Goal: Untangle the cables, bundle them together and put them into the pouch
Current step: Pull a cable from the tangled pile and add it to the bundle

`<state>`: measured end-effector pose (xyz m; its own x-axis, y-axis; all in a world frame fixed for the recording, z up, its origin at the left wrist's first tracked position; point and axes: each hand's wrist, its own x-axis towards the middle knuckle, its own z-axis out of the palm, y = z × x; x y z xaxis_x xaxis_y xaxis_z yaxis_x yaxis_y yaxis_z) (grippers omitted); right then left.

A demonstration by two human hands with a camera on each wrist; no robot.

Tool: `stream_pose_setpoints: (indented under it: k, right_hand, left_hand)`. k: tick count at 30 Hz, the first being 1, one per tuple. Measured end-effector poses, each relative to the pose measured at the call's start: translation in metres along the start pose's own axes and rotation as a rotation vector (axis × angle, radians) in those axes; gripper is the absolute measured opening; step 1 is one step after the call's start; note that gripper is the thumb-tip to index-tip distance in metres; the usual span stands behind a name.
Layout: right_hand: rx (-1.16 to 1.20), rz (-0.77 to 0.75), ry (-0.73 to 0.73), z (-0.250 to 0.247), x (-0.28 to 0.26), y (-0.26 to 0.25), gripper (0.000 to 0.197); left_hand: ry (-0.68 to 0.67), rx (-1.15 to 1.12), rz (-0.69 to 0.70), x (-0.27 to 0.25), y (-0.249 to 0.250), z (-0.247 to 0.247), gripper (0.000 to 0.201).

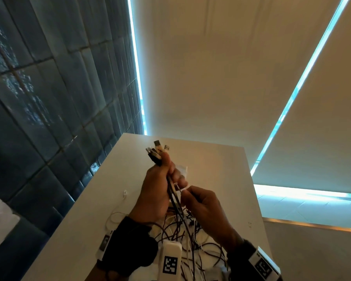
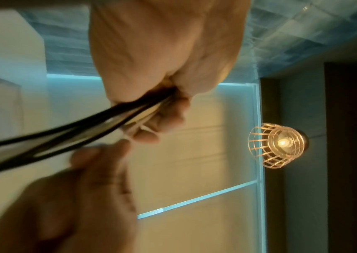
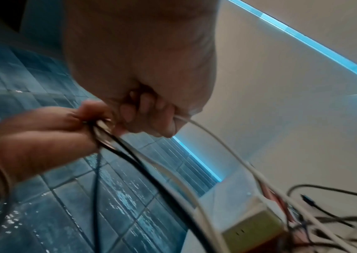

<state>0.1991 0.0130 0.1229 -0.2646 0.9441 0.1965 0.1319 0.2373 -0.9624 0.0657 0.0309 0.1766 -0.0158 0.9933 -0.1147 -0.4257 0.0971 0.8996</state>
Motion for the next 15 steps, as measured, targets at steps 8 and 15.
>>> stream_pose_setpoints:
  k: [8, 15]
  right_hand:
    - [-0.126, 0.124, -0.003, 0.004, -0.005, 0.047, 0.026]
    - [-0.269, 0.267, -0.03, -0.002, -0.008, 0.083, 0.031]
  left_hand:
    - [-0.033, -0.111, 0.005, -0.004, 0.023, -0.008, 0.032]
    - [-0.034, -0.051, 0.034, -0.011, 0.033, -0.015, 0.037]
